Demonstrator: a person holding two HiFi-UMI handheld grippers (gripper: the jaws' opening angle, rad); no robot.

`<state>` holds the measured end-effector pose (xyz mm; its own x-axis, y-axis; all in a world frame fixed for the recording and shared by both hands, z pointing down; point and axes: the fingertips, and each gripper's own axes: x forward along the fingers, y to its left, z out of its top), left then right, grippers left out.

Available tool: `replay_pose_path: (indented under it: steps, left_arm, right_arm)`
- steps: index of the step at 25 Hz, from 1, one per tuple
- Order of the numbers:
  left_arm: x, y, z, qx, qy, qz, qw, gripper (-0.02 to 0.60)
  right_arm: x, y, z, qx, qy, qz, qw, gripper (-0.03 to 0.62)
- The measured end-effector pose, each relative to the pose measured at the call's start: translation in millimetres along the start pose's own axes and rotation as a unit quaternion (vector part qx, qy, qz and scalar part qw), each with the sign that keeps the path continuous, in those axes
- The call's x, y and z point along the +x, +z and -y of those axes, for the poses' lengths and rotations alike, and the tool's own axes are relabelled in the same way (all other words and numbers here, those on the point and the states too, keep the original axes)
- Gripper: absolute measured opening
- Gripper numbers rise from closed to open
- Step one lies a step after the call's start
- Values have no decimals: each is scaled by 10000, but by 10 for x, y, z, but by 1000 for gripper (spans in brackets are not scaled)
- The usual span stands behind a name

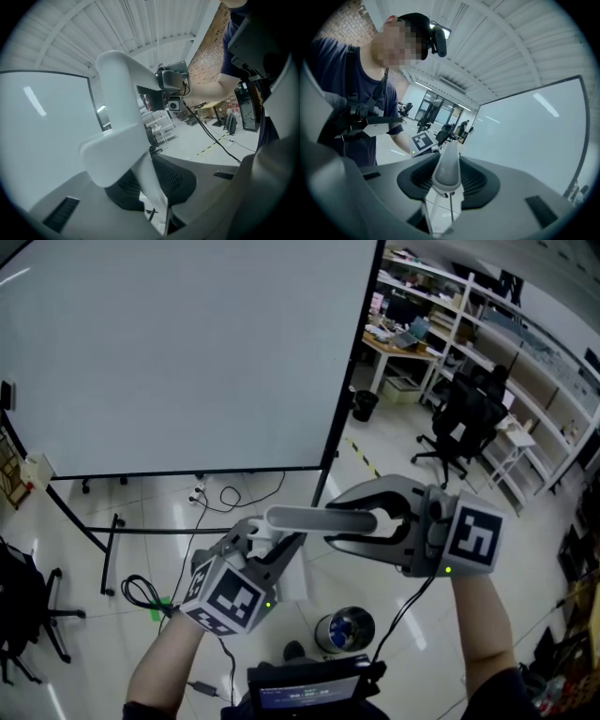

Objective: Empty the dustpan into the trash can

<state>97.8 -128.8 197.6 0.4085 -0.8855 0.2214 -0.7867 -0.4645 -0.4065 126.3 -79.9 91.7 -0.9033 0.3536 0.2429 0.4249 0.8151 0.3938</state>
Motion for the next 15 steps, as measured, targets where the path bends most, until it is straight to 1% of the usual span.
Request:
replay_pose_path:
  steps: [3,11,15]
  left_arm:
    - [15,-12,-26,6,68,-73,10000,49]
    - [167,-103,-27,4,247,-344,9991,48]
    - [245,-100,-128,-29,397,-485,9980,48]
  right_arm:
    - [-5,-11,31,-39,11,51,10000,149]
    - [-79,-127,96,-70,231,485,9985,150]
    - [-122,-186,229,-197,380,523,9977,149]
